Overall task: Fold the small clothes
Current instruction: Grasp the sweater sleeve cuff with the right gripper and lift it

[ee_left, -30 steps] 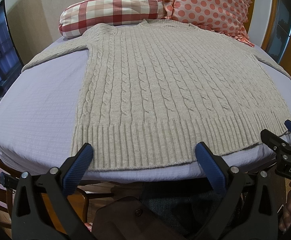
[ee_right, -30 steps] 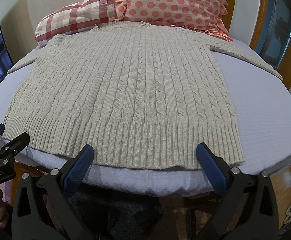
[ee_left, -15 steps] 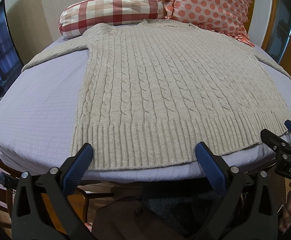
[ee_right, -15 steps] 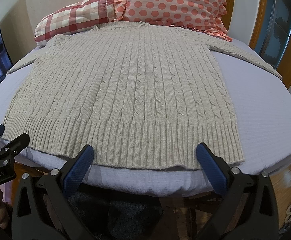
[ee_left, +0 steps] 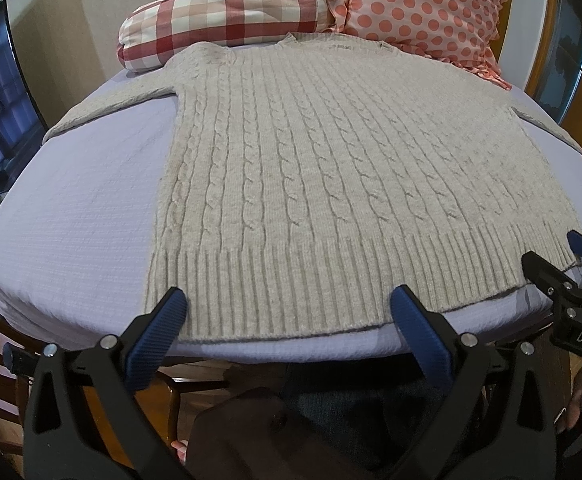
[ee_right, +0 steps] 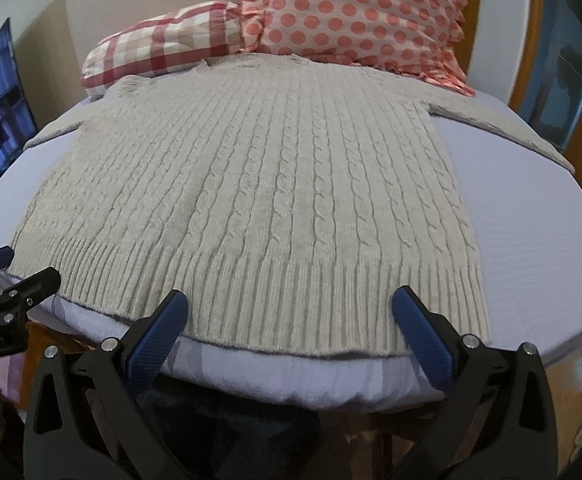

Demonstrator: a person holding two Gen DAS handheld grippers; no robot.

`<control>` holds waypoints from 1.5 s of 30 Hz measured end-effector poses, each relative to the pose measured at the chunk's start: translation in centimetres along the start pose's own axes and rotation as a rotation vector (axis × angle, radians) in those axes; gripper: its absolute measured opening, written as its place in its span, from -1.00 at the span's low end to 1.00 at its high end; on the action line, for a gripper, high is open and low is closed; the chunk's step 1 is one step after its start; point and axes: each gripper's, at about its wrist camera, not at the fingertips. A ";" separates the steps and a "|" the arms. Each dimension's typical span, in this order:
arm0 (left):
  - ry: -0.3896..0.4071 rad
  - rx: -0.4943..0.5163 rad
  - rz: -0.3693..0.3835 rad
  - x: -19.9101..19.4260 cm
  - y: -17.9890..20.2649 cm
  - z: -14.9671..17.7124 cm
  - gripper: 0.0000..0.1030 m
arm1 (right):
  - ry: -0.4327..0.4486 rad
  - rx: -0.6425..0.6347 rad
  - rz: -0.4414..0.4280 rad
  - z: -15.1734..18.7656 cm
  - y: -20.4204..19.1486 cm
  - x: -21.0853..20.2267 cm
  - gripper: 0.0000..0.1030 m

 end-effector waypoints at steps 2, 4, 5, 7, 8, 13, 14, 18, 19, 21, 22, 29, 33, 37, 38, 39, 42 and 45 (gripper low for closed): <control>0.004 0.012 -0.002 -0.3 0.0 -0.4 0.97 | 0.031 0.081 -0.077 -0.8 2.6 -0.9 0.97; 0.035 0.023 -0.011 -0.9 -0.2 -1.1 0.97 | 0.073 0.171 -0.076 -2.3 6.1 -1.8 0.97; 0.051 0.024 -0.017 -1.3 -0.3 -1.4 0.97 | 0.083 0.208 -0.060 -3.1 7.8 -2.1 0.97; 0.079 0.017 -0.019 -1.8 -0.7 -2.6 0.97 | 0.115 0.323 -0.018 -5.4 13.4 -2.5 0.97; 0.088 0.010 -0.008 -1.9 -0.9 -3.2 0.97 | 0.124 0.377 0.000 -6.3 16.0 -2.4 0.97; 0.118 -0.024 0.090 -1.2 -1.7 -6.2 0.97 | 0.078 0.746 0.087 -11.2 32.4 1.6 0.48; 0.122 -0.030 0.104 -0.9 -1.7 -6.7 0.97 | 0.058 0.813 0.099 -11.8 35.5 3.0 0.44; 0.147 -0.060 0.153 0.0 -2.1 -8.8 0.97 | 0.064 1.043 0.097 -12.5 43.6 7.4 0.15; 0.153 -0.072 0.166 0.3 -2.2 -9.5 0.97 | 0.077 1.088 0.094 -12.5 44.8 8.2 0.07; 0.158 -0.095 0.181 0.9 -2.7 -10.5 0.97 | 0.092 1.156 0.110 -12.5 46.9 10.0 0.00; 0.159 -0.104 0.184 1.1 -2.9 -10.8 0.97 | 0.110 1.178 0.108 -12.6 47.5 10.5 -0.07; 0.165 -0.188 0.213 2.7 -5.2 -12.5 0.97 | 0.203 1.273 0.118 -12.0 49.5 11.9 -0.81; 0.179 -0.237 0.212 2.8 -7.2 -12.7 0.97 | 0.297 1.105 0.144 -13.2 47.9 9.5 -0.82; 0.192 -0.292 0.164 2.5 -10.3 -13.1 0.97 | 0.380 0.771 0.133 -19.6 40.6 6.2 -0.83; 0.195 -0.314 0.151 2.3 -11.4 -13.2 0.97 | 0.402 0.668 0.103 -21.8 37.1 5.4 -0.84; 0.197 -0.328 0.141 2.3 -12.1 -13.2 0.97 | 0.413 0.605 0.079 -23.1 34.7 5.0 -0.84; 0.197 -0.401 0.105 2.2 -15.0 -13.3 0.97 | 0.407 0.397 -0.037 -27.3 24.6 5.1 -0.84; 0.181 -0.464 0.074 2.4 -17.7 -13.3 0.96 | 0.327 0.231 -0.156 -30.0 14.4 7.8 -0.84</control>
Point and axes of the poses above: each gripper's, at about its wrist camera, not at the fingertips, and x roughly the way its jaws point, y to its right, z to its underside, and after that the axes turned 1 degree about -x, right-handed
